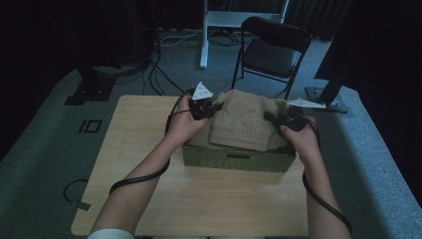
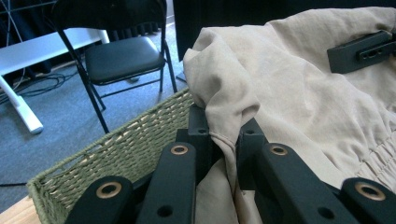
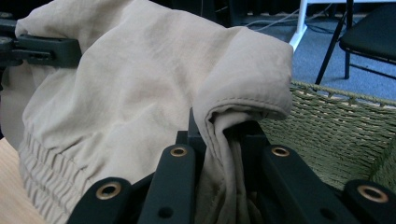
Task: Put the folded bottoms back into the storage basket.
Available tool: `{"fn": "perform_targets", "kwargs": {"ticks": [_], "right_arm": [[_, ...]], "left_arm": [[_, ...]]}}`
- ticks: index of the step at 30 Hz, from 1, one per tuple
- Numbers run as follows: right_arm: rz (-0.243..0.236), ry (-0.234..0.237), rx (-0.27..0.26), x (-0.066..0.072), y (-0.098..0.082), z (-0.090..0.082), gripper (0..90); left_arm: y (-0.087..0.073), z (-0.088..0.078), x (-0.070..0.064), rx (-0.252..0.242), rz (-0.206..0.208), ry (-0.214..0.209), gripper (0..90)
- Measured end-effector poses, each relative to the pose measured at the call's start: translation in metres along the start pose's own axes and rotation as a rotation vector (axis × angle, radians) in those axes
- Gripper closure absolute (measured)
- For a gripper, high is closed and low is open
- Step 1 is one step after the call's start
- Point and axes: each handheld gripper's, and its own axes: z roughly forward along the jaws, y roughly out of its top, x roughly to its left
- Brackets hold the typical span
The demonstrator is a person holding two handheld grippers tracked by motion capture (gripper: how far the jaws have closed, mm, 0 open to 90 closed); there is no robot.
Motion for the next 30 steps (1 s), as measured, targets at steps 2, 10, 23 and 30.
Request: {"fn": "perform_targets", "kwargs": {"ticks": [2,10,23,30], "right_arm": [[0.004,-0.008,0.000,-0.004,0.003,0.005,80.4],[0.046,-0.031,0.004,-0.021,0.003,0.028,80.4],[0.069,-0.097,0.086,-0.045,-0.028,0.073,80.3],[0.063,-0.135,0.138,-0.052,-0.041,0.087,80.3]], "left_arm": [[-0.001,0.005,0.003,-0.006,-0.023,-0.003,82.5],[-0.013,0.032,0.017,-0.007,-0.083,0.007,82.5],[-0.044,0.069,0.022,0.054,-0.139,0.001,82.4],[-0.061,0.084,0.021,0.105,-0.160,-0.002,82.2]]}}
